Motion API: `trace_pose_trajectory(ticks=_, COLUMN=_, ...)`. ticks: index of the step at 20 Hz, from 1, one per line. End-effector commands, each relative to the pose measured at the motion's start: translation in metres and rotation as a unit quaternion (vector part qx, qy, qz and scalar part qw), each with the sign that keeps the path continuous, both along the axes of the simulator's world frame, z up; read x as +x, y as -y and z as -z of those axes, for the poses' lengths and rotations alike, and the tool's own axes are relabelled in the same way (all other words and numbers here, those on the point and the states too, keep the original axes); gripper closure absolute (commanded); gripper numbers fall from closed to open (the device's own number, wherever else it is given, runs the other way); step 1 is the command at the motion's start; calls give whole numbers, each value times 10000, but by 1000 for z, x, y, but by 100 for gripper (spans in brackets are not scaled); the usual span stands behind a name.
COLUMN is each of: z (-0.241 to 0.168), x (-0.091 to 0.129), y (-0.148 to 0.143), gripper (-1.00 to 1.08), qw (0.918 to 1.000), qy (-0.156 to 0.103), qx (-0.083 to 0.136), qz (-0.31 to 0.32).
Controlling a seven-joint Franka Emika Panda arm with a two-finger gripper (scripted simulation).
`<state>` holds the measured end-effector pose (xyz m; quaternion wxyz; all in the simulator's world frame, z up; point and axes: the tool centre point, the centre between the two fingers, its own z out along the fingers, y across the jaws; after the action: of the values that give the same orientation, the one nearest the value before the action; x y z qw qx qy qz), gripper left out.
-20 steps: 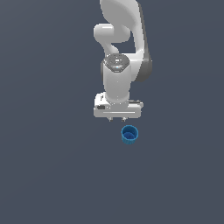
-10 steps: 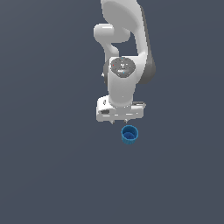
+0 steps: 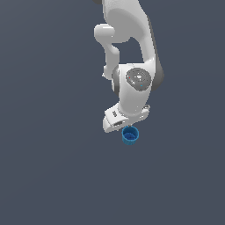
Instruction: Pick up the object and move it to a goal position.
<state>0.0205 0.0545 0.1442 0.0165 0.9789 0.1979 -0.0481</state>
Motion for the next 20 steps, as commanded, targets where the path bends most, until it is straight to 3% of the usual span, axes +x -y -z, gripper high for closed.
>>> trace_pose_trajectory(ticks=1, z=4, x=5, y=-6, gripper=-20, qw=9988, qy=-95, qx=-73, qz=-481)
trace_pose_trajectory(ticks=5, z=11, x=13, y=-15, gripper=-20, qw=9919, qy=-255, qx=-186, qz=-1227)
trace_pose_trajectory(ticks=9, z=18, x=20, y=-23, gripper=-20, qw=9795, qy=-426, qx=-295, qz=-1947)
trace_pose_trajectory(ticks=20, z=36, x=36, y=-40, gripper=-20, qw=9251, qy=-916, qx=-547, qz=-3645)
